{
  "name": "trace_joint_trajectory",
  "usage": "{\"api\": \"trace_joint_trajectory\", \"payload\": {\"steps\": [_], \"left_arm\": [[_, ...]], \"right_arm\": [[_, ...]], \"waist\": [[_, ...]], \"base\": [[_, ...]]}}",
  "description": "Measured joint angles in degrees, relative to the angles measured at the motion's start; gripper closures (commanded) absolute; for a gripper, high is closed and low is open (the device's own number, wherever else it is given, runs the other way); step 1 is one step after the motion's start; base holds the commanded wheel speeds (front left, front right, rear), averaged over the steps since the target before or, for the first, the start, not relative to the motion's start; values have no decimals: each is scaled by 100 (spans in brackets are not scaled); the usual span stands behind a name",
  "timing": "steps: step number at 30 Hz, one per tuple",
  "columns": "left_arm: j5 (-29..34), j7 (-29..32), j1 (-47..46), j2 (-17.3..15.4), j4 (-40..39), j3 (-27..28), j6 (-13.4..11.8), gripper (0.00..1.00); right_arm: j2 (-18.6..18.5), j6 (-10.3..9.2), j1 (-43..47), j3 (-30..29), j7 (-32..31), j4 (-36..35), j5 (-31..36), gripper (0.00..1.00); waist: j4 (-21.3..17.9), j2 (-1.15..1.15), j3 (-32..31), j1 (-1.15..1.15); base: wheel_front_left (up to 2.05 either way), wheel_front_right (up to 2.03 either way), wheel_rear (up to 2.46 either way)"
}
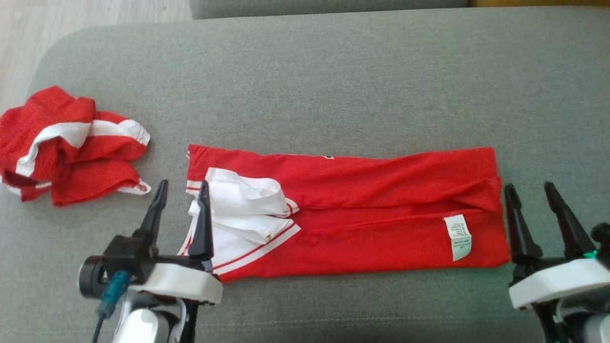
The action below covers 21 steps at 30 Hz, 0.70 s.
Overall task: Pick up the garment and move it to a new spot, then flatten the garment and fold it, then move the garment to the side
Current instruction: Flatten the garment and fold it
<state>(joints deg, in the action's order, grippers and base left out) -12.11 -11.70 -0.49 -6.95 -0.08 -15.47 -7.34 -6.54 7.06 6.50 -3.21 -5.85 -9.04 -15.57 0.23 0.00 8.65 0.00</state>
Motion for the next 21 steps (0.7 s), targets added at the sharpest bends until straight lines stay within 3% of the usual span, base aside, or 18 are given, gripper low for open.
{"api": "trace_joint_trajectory", "payload": {"steps": [7, 21], "left_arm": [[44, -3, -159, 8, -54, -96, -4, 0], [94, -154, -605, 60, 11, -235, 12, 0]], "right_arm": [[-197, 0, -172, -315, -29, 861, -103, 0], [-289, 0, -753, -203, -579, 1984, -359, 0]], "waist": [[130, 0, 275, 0], [329, 0, 774, 0]], "base": [[0, 0, 0], [0, 0, 0]]}}
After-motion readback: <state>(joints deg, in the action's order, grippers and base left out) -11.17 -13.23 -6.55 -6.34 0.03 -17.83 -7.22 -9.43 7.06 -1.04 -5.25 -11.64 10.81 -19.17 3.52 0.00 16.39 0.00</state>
